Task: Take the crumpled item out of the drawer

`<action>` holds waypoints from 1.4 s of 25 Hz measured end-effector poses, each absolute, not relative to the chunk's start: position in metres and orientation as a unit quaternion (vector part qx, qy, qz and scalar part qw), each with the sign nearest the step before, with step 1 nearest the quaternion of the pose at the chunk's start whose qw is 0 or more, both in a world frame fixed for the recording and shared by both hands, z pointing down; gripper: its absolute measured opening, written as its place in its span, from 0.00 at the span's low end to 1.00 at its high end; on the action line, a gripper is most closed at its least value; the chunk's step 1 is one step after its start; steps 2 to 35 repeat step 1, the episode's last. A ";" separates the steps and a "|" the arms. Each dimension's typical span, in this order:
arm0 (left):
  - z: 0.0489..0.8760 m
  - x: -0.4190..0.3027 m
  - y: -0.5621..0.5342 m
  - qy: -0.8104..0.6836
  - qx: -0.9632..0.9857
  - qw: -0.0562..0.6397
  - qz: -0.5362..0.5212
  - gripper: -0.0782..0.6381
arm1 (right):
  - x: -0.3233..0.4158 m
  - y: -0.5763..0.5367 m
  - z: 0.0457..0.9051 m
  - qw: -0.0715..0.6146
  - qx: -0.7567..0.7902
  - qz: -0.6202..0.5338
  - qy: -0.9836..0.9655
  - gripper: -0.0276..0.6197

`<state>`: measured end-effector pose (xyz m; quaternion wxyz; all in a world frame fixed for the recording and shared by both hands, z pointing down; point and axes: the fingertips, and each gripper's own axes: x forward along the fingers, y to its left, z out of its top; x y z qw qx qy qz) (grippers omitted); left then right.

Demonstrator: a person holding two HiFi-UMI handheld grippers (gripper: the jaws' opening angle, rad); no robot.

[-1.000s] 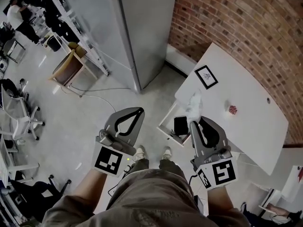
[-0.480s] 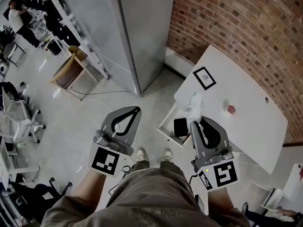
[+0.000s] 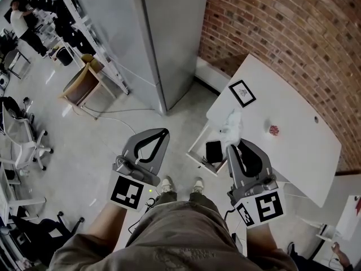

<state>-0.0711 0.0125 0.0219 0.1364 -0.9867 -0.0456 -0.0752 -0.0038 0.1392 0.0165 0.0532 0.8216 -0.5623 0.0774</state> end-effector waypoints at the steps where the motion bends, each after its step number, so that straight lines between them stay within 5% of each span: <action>1: 0.022 -0.072 0.013 -0.045 -0.987 0.136 -0.075 0.11 | -0.004 0.140 0.017 0.053 0.822 0.078 -0.562 0.17; 35: 0.022 -0.072 0.013 -0.045 -0.987 0.136 -0.075 0.11 | -0.004 0.140 0.017 0.053 0.822 0.078 -0.562 0.17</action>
